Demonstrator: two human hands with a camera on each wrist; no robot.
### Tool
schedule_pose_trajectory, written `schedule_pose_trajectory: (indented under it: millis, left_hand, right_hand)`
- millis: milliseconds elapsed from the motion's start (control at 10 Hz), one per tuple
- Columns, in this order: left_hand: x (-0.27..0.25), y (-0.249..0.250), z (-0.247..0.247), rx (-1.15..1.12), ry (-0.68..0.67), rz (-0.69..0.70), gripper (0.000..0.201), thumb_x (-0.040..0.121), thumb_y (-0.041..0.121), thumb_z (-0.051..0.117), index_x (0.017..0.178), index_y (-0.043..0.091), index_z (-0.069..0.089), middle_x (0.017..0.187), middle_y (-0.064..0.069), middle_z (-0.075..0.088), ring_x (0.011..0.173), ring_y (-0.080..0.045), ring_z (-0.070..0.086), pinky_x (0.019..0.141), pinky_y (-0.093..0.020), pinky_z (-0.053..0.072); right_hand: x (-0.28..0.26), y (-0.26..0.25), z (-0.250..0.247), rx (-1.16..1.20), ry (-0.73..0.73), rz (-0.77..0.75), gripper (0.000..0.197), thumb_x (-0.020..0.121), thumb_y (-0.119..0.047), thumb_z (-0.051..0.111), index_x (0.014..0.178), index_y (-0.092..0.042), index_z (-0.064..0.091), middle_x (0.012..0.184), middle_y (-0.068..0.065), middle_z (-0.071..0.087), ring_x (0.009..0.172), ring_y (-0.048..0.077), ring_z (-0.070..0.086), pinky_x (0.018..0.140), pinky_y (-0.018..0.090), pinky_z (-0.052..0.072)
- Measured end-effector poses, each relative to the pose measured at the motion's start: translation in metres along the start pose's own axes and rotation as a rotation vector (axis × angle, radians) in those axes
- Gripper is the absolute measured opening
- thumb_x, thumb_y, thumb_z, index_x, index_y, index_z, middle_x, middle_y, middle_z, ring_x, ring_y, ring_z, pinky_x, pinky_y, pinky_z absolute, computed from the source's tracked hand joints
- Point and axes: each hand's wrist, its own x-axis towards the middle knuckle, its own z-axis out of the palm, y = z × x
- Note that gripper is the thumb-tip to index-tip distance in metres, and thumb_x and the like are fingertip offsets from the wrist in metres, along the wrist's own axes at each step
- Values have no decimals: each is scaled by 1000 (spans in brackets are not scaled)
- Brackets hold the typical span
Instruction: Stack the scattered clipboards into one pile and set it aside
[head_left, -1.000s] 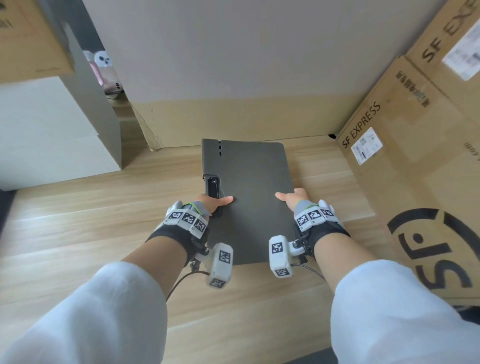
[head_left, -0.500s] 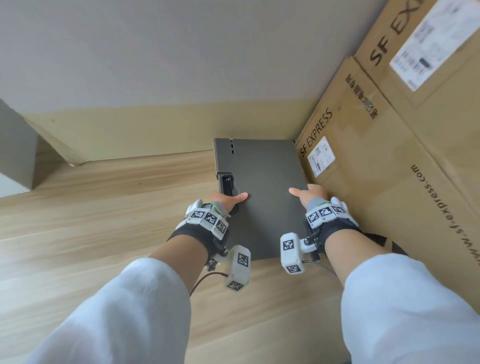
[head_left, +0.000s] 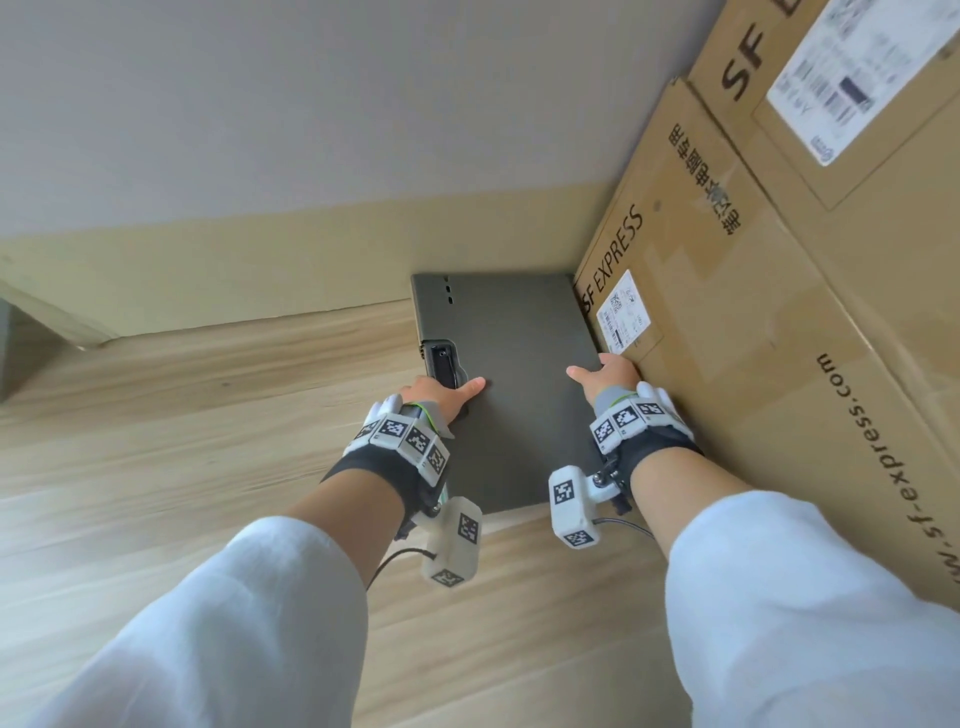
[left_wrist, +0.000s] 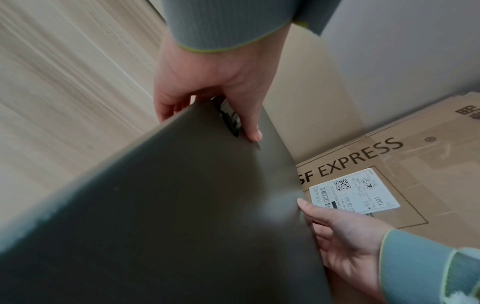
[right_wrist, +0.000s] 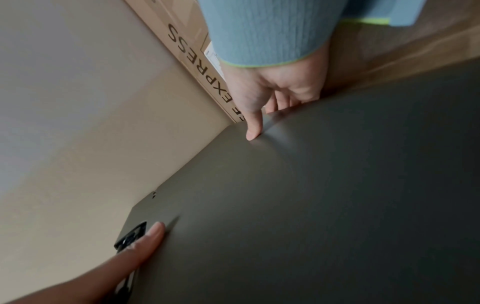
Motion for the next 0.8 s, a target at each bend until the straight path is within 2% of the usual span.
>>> schedule_pose_trajectory:
  millis: [100,200,300,500,600,700,800]
  left_hand:
    - [-4,3,1,36,40,-12,100,57,85,49,119,6,54,117,-14,65,107,-33,63,97,-42,49]
    - [-4,6,5,80,65,-34,99,69,77,50,132,1,42,131,-17,53,122,-35,52,106,-44,41]
    - [-1,7,9,67,76,-45,97,74,71,52,136,-1,36,136,-18,46,127,-35,46,108,-45,37]
    - [0,5,12,54,61,-57,100,74,71,52,141,1,31,140,-17,41,131,-36,42,107,-46,35]
    - [1,6,10,50,55,-60,101,73,74,51,142,4,30,141,-16,41,132,-36,41,107,-46,34]
    - [6,-7,3,12,38,-42,99,70,78,48,139,8,34,138,-16,48,128,-36,47,107,-46,37]
    - [17,-24,0,-184,34,-15,105,64,75,55,145,14,27,140,-17,48,127,-37,49,102,-50,44]
  right_hand:
    - [4,0,3,-26,-12,24,62,87,-32,60,141,-10,40,141,11,50,130,32,47,106,38,37]
    - [7,-1,6,-49,-4,32,62,86,-34,61,140,-11,41,141,11,50,129,33,48,107,41,38]
    - [9,2,8,-83,21,12,62,86,-37,60,140,-14,41,141,9,50,129,32,48,106,41,38]
    - [4,4,13,-275,36,-16,57,91,-37,52,141,-13,39,144,10,47,131,32,45,105,39,37]
    - [1,-2,7,-343,3,-18,56,92,-38,48,141,-12,38,145,11,45,132,33,44,106,42,36]
    - [-7,-4,2,-332,19,-37,53,94,-36,45,141,-12,38,145,10,44,132,33,43,106,42,35]
    - [-17,-17,-1,-188,17,-131,41,94,-28,44,132,-14,52,134,9,55,123,31,51,102,37,40]
